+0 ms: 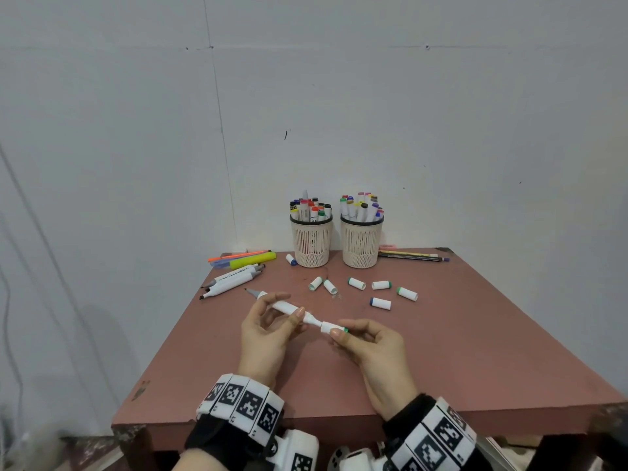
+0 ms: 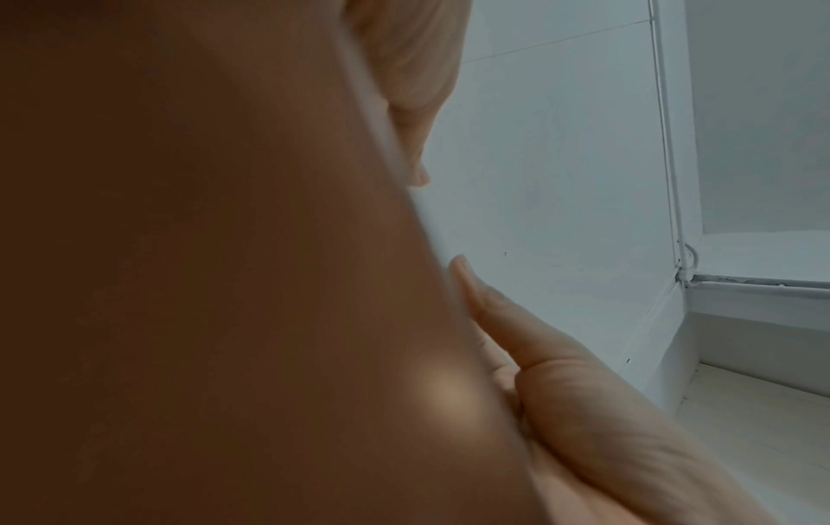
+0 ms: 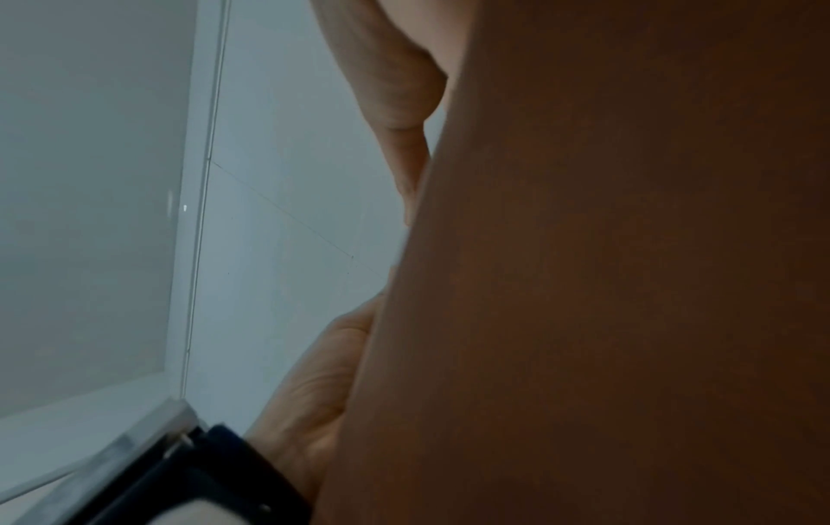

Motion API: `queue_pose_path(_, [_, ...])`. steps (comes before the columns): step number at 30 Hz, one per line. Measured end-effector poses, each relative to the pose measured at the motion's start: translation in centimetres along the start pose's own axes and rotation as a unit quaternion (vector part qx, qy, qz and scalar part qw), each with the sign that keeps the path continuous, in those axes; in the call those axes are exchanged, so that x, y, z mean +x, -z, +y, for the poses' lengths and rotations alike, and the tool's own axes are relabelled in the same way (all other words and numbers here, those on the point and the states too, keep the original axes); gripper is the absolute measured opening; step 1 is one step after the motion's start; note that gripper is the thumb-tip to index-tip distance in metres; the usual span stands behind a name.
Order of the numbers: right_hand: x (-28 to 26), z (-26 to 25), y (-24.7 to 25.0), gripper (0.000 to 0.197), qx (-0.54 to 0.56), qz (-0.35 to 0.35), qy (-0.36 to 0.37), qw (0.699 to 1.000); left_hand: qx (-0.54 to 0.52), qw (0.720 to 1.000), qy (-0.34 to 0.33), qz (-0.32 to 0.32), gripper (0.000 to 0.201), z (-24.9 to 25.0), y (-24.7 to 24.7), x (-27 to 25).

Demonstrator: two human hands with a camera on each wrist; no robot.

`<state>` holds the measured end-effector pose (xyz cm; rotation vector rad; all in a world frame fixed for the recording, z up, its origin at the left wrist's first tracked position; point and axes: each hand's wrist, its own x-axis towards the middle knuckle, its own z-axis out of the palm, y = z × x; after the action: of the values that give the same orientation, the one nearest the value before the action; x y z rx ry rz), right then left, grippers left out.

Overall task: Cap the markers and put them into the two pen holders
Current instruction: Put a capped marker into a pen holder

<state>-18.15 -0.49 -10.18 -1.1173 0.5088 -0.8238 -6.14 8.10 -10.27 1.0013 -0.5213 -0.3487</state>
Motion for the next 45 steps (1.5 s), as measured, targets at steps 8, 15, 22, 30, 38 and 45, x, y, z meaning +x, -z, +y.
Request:
queue_pose_path(8, [-0.5,-0.3,0.0,0.021,0.0,-0.053,-0.021,0.998,0.025,0.999,-0.007,-0.03,0.03,0.0,0.2,-0.2])
queue_pose_path(15, [-1.0,-0.6,0.0,0.024,-0.013,-0.065,-0.027,0.997,-0.004,0.999,0.018,-0.041,0.022,0.1,0.1,-0.2])
queue_pose_path(22, [-1.0,-0.7,0.1,0.023,-0.051,-0.064,-0.029,0.996,-0.059,0.99,0.088,-0.091,0.023,0.3,0.0,-0.4])
queue_pose_path(30, [-1.2,-0.7,0.1,0.022,-0.071,-0.066,-0.018,0.995,-0.067,0.983,0.124,-0.118,0.022,0.4,0.0,-0.3])
queue_pose_path(38, [-2.0,-1.5,0.0,0.021,-0.063,-0.064,-0.021,0.996,-0.024,0.992,0.1,-0.074,0.017,0.8,-0.3,-0.5])
queue_pose_path(45, [-1.2,-9.3,0.8,0.023,-0.226,-0.141,0.073,0.961,-0.009,0.994,0.093,-0.055,0.014,1.1,-0.7,-0.6])
